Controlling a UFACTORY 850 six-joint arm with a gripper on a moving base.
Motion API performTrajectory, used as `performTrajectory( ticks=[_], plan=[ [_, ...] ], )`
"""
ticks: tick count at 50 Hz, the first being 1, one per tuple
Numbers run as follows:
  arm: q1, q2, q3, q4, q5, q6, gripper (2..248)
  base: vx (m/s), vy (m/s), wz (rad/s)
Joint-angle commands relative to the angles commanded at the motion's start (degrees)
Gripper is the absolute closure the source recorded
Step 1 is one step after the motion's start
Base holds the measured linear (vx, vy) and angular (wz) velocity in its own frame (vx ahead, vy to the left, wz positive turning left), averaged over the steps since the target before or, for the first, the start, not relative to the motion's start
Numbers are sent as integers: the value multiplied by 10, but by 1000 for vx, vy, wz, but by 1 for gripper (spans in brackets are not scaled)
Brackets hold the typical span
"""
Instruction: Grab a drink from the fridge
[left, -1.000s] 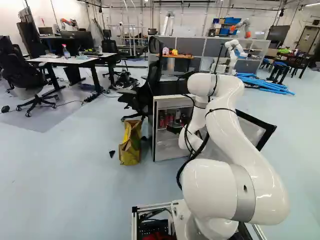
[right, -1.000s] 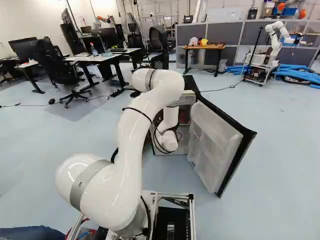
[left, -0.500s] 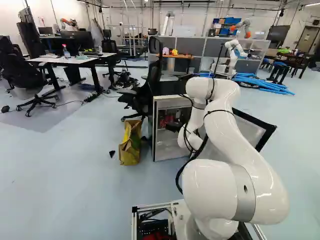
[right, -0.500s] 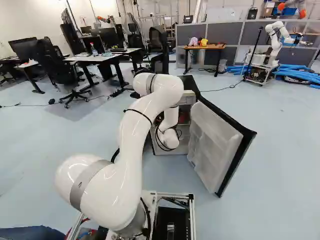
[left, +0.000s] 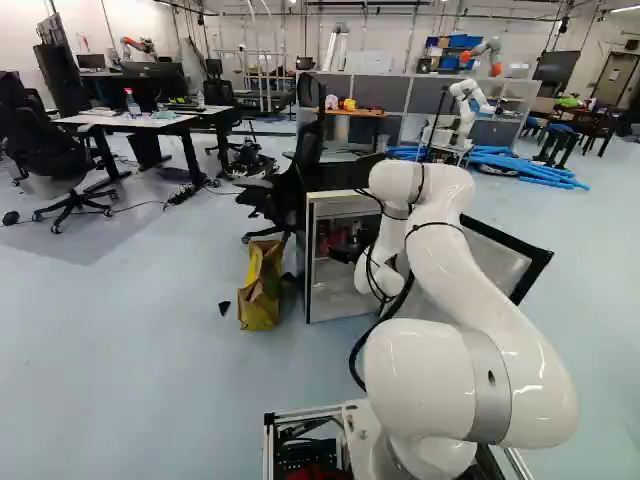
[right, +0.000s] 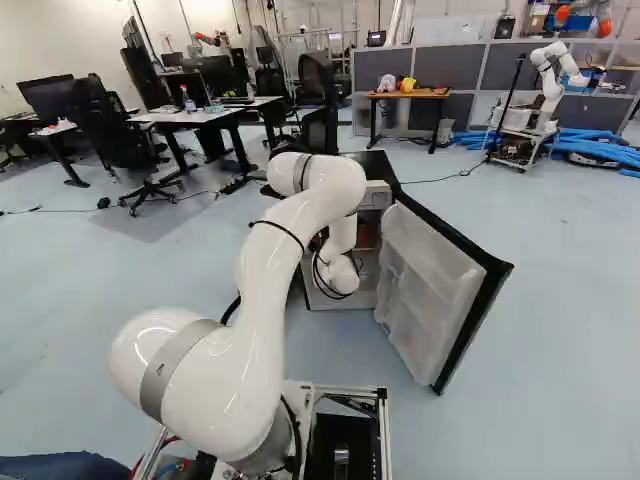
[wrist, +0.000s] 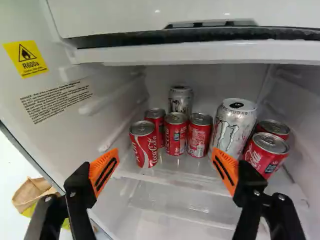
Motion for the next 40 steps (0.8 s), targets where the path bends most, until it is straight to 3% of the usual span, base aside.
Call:
performTrajectory(
  ticks=[40],
  plan=[
    [9,-17,-34,-44,-42,0,3,0,0,0]
  ],
)
